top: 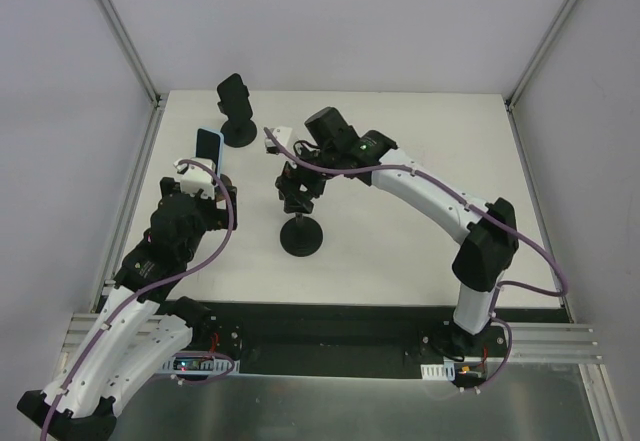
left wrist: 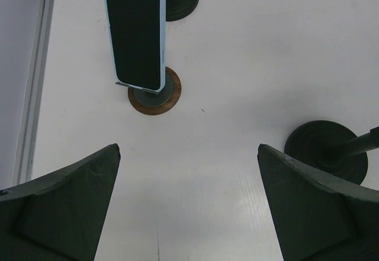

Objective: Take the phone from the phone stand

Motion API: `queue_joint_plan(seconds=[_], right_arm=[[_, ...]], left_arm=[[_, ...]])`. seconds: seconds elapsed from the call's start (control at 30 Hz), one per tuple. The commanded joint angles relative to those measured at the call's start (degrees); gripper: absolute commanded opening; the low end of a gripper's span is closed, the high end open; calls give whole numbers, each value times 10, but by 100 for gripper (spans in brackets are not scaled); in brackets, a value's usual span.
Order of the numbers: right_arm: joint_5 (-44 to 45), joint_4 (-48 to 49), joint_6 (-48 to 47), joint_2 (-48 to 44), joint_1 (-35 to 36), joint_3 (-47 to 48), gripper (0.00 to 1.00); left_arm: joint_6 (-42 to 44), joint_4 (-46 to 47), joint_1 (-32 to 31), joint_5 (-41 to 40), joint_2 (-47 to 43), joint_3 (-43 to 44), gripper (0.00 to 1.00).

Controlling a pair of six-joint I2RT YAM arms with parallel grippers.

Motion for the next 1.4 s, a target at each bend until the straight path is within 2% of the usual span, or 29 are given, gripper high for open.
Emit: queue_joint_plan(seconds=[0.0,0.03,0.1,0.13,0.2,0.23,0.33,0.6,0.77,1.0,1.2,1.37], right_arm=[[5,-18,-18,14,3,34,82],[4,-20,-19,15,4,36,74],[9,-22,-21,17,4,39,65],[12,-21,-22,16,4,39,55],[24,-21,-27,12,3,40,45],[31,-21,-30,10,3,41,36],[66,-21,-39,-1,0,40,22],[197,-7,-41,-36,-63,15,8],[235,53,19,-54,-185,-18,4],[262,112,99,-11,-360,-9,4],[271,130,163,44,-453,24,6],[292,128,205,74,-489,47,11]], left_arm=[[12,24,8,6,2,0,99],[12,24,8,6,3,0,100],[12,24,9,9,3,1,99],[12,24,9,9,4,1,99],[12,24,10,10,5,0,99],[12,24,9,10,6,0,99],[12,24,9,12,7,0,99],[12,24,10,14,7,0,99],[13,24,10,14,7,0,99],[13,25,10,12,10,-1,99],[14,24,10,9,22,0,99],[15,25,14,7,32,0,99]])
